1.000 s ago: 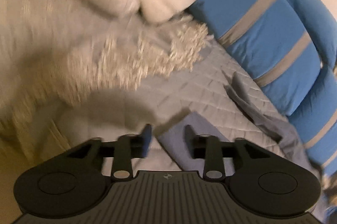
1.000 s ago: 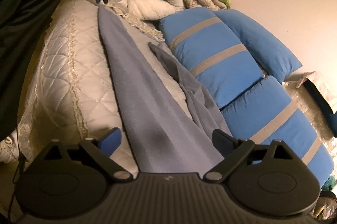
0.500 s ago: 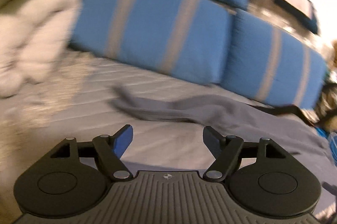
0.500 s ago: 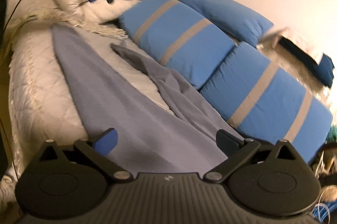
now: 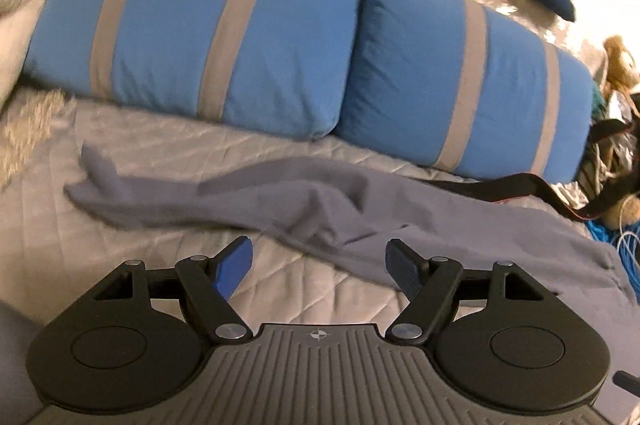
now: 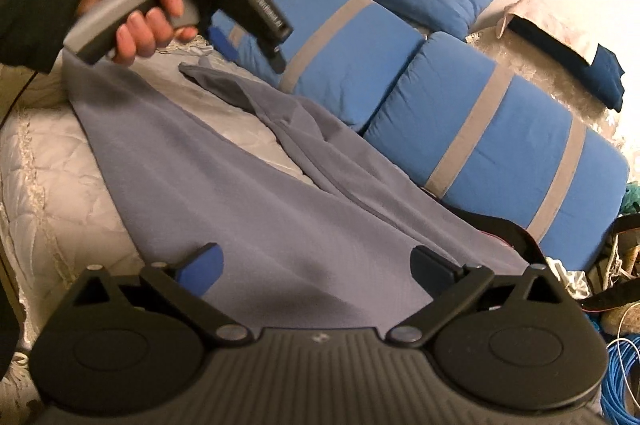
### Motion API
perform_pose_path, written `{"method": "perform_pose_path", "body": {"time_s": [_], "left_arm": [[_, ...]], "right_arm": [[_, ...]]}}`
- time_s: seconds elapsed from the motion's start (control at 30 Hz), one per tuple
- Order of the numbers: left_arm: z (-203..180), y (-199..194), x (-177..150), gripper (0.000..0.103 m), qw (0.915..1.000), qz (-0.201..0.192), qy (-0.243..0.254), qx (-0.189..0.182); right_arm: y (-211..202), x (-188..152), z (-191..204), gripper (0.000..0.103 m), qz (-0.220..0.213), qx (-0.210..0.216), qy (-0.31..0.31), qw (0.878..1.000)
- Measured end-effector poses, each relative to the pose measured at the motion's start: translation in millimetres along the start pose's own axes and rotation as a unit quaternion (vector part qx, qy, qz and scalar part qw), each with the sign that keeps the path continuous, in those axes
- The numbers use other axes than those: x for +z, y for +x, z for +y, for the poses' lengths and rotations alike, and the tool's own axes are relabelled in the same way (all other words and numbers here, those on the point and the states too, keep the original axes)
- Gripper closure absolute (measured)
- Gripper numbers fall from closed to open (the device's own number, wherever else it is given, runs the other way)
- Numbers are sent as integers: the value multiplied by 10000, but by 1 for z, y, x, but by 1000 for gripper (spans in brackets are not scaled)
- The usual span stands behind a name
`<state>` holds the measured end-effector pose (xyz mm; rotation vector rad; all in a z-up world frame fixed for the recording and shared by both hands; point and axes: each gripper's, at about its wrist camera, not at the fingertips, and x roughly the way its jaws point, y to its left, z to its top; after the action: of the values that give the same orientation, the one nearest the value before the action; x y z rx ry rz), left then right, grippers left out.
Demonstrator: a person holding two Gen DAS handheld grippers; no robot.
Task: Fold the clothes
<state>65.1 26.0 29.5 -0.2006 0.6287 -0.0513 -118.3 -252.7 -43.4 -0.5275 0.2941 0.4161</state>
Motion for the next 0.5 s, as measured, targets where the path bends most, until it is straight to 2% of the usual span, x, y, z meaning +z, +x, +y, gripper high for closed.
{"method": "perform_pose_path", "body": {"time_s": [0.17, 0.33, 0.5], "left_arm": [[14, 4, -8, 31, 9995, 211, 71, 243], [21, 3, -10, 31, 9991, 367, -77, 200], [15, 2, -11, 31, 9992, 380, -14, 97]], "right_arm": [[4, 7, 3, 0, -204, -95, -145, 9996], [32, 24, -14, 2, -285, -165, -180, 9993], [80, 39, -47, 14, -20, -142, 79, 9999]]}}
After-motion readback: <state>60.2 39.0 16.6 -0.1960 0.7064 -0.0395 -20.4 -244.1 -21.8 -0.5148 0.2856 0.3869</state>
